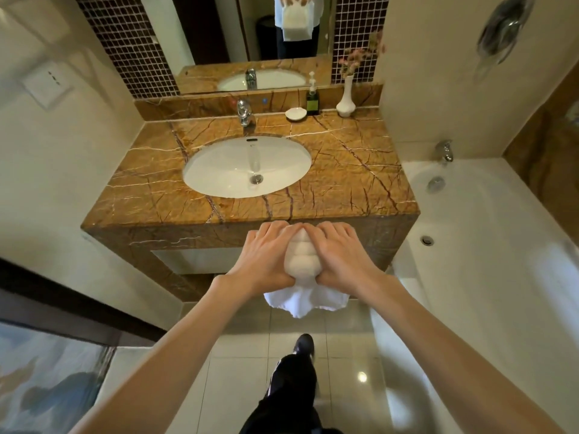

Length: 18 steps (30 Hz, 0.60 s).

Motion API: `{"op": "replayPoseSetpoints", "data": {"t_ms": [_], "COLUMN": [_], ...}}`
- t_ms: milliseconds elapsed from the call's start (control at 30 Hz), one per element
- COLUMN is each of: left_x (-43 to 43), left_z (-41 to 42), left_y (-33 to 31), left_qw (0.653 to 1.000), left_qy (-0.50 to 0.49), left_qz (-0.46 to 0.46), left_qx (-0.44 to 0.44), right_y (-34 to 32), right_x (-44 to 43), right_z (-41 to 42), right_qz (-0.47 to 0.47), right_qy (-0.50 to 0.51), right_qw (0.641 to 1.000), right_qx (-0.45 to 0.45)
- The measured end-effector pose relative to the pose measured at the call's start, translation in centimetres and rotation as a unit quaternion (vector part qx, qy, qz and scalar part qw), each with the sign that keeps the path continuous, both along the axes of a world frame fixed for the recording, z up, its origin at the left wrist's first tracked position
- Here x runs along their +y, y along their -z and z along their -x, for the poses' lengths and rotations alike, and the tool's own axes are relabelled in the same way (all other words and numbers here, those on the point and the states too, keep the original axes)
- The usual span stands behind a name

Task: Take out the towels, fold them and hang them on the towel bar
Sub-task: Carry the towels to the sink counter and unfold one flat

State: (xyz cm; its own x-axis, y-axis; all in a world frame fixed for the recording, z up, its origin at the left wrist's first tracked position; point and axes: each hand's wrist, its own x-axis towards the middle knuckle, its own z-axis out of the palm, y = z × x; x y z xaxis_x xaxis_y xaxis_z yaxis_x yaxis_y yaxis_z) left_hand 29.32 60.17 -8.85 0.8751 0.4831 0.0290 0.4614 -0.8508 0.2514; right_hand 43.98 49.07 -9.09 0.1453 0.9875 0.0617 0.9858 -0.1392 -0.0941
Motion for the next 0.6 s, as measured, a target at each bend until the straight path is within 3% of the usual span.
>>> {"op": "replayPoseSetpoints", "data": {"t_ms": [600], "left_x": [15.1], "left_z": [-15.6], "left_y": [-0.5], "left_qw": [0.999], "left_qy": [0.047], "left_qz": [0.009], "left_qx": [-0.020], "right_y": [-1.5], "right_x": [13.8], "right_z": [-14.0], "right_qz": [0.010], "right_qy": [0.072], "right_qw": [0.997], "right_qx": [-0.013]}}
